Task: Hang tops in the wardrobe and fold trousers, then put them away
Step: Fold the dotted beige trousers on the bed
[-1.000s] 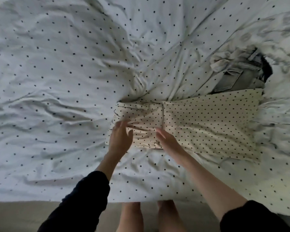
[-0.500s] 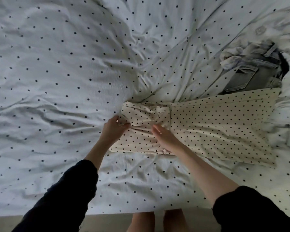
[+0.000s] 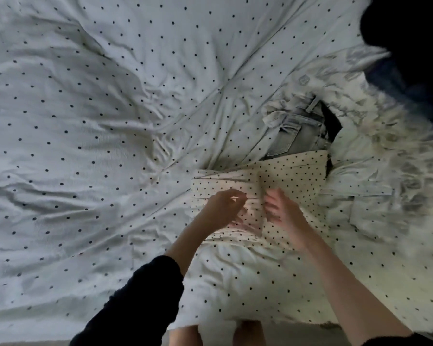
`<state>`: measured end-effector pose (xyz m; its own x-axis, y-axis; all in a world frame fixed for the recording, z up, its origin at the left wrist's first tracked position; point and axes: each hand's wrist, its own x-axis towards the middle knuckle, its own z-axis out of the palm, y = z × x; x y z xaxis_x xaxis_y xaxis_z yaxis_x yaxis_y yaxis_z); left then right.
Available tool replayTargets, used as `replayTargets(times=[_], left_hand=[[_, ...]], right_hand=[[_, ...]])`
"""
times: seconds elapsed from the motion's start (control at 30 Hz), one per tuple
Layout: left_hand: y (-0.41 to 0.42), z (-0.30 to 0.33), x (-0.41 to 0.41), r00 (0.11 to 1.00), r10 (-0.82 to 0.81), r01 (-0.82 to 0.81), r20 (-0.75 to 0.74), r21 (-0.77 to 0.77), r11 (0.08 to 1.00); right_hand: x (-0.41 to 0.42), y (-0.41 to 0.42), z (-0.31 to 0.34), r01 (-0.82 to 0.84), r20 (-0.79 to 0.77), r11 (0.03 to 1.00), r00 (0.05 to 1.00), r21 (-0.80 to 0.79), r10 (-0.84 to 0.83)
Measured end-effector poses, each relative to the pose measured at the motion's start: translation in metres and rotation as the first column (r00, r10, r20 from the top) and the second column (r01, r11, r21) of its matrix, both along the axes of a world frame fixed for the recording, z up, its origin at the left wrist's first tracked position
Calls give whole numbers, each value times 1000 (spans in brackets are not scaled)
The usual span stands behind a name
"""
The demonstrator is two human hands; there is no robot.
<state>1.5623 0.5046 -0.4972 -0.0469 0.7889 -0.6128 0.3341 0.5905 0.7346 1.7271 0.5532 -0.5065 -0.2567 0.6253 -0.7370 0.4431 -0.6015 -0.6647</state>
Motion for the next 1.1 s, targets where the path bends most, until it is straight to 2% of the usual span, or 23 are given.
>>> replayTargets(times=[0.07, 0.13, 0.2, 0.27, 0.3, 0.37, 0.43, 0.53, 0.63, 0.7, 0.77, 0.83, 0.93, 1.0, 1.07, 1.1], left_hand=[[4, -16, 27, 998, -17, 20, -65, 46, 999], [-1, -34, 28, 973, 109, -93, -201, 89, 992], [-10, -56, 12, 898, 252, -237, -360, 85, 968], [-19, -81, -6, 841, 266, -319, -472, -35, 947], [-23, -90, -16, 848, 279, -363, -450, -113, 925], [-29, -104, -25, 873, 401, -468, -279, -247, 848], [-31, -109, -28, 873, 468, -487, -136, -308, 818], [-25, -108, -24, 854, 514, -514, -81, -279, 811], [-13, -77, -12, 846, 521, -534, -115, -194, 823], [-2, -51, -2, 872, 464, -483, -153, -120, 868], [9, -21, 16, 910, 341, -360, -236, -41, 932], [21, 3, 42, 927, 234, -234, -293, 36, 972], [41, 27, 99, 961, 79, -55, -266, 96, 994], [53, 29, 138, 975, -113, 132, -189, 89, 987], [61, 22, 164, 948, -275, 287, -162, 57, 956], [64, 16, 169, 942, -288, 301, -171, 50, 952]], right_hand=[[27, 11, -5, -169, 168, 977, 975, 128, 146], [37, 12, -16, -309, 291, 926, 926, 216, 242], [34, 5, -26, -372, 311, 883, 908, 286, 282], [29, -3, -45, -392, 250, 866, 913, 311, 324], [25, -6, -52, -387, 201, 874, 919, 296, 339], [18, -11, -64, -393, 105, 892, 920, 223, 379], [15, -12, -71, -455, 78, 869, 890, 196, 449], [20, -6, -75, -490, 69, 856, 872, 163, 485], [27, 0, -65, -495, 53, 865, 869, 83, 492], [33, 5, -55, -411, -14, 912, 912, 11, 411], [47, 11, -44, -209, -105, 970, 975, -123, 197], [66, 19, -26, -38, -149, 979, 989, -202, 8], [104, 29, -1, 105, -154, 980, 979, -172, -132], [129, 35, 9, 166, -144, 979, 973, -116, -182], [151, 39, 10, 211, -67, 976, 974, -50, -215], [161, 40, 6, 188, 13, 982, 982, 11, -188]])
